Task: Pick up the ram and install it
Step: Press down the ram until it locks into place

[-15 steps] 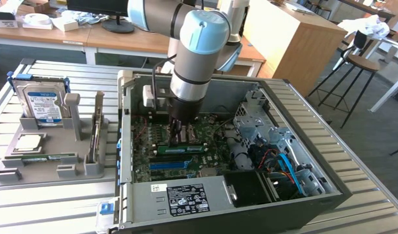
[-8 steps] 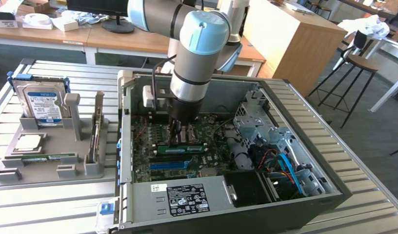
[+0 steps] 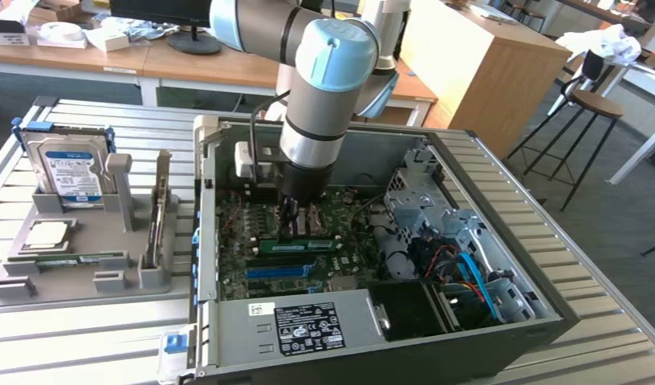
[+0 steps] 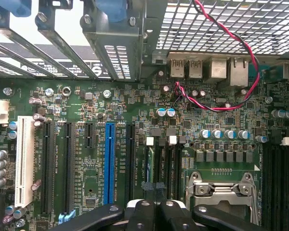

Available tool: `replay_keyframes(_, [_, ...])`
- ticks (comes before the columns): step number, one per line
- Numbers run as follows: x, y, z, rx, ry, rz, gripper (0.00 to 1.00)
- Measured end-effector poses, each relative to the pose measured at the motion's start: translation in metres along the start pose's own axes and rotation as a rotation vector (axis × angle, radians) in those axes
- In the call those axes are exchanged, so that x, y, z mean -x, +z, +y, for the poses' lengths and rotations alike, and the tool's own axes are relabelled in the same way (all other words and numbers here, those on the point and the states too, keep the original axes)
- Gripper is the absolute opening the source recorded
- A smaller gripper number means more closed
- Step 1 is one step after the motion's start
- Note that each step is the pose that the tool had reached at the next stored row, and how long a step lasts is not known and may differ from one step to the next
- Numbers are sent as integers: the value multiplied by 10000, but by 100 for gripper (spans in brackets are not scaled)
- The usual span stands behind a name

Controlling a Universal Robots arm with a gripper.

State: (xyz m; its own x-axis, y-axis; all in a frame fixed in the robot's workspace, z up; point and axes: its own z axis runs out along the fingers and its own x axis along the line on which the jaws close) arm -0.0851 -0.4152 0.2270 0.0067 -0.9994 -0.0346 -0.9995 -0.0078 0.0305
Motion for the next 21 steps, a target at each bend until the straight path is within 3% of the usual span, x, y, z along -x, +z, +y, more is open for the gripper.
replay_keyframes(9, [-1,11,0,-4,-1,-21,10])
replay_keyframes(13, [-8,16,2,-29,-3,-93,10])
replay_keyframes(18, [-9,17,2,-29,-5,-98,10])
replay_keyframes(21, [-13,23,3,-37,-5,-138,10])
